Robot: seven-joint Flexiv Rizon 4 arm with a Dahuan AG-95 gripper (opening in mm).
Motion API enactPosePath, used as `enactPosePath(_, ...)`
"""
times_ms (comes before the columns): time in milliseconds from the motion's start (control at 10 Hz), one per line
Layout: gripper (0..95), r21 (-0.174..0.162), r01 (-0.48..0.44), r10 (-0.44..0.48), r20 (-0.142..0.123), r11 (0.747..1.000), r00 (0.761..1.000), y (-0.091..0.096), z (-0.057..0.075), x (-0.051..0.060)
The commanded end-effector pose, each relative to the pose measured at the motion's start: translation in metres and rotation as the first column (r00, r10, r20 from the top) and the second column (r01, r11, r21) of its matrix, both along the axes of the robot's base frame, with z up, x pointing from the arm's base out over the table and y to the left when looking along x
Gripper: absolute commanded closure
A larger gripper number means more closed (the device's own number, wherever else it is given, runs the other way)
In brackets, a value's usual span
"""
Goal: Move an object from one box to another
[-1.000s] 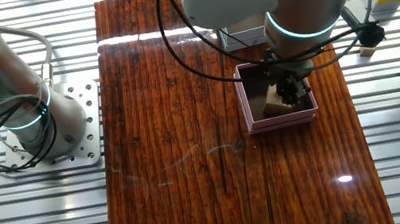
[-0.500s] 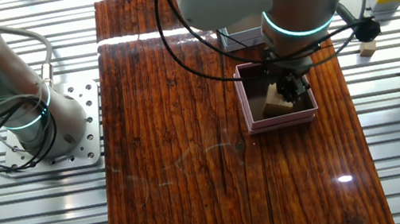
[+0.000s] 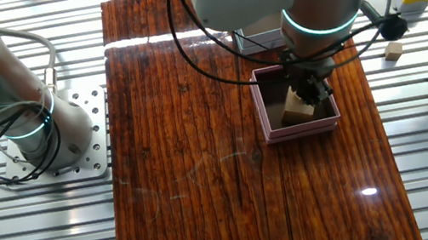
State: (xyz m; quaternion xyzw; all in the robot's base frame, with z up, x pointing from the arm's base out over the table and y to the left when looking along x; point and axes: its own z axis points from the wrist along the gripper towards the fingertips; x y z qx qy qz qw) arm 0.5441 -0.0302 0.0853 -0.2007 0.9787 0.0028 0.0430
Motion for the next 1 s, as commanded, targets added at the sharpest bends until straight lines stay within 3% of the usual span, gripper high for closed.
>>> enactPosePath(100,95.0,-0.018,0.002,-0.002,-0.011,1.0,1.0,0.0,0.008,0.0)
enactPosePath(300,95.0,-0.003,0.05,-0.05,-0.028,0.999,0.998,0.001,0.023,0.0)
enactPosePath(400,95.0,0.008,0.124,-0.124,-0.039,0.992,0.992,0.005,0.041,-0.001)
enactPosePath(600,95.0,0.001,0.203,-0.203,-0.056,0.979,0.978,0.033,0.059,-0.003)
enactPosePath(900,95.0,-0.008,0.278,-0.278,-0.056,0.96,0.959,0.078,0.064,-0.008)
enactPosePath(1000,95.0,-0.006,0.288,-0.288,-0.055,0.958,0.956,0.086,0.064,-0.009)
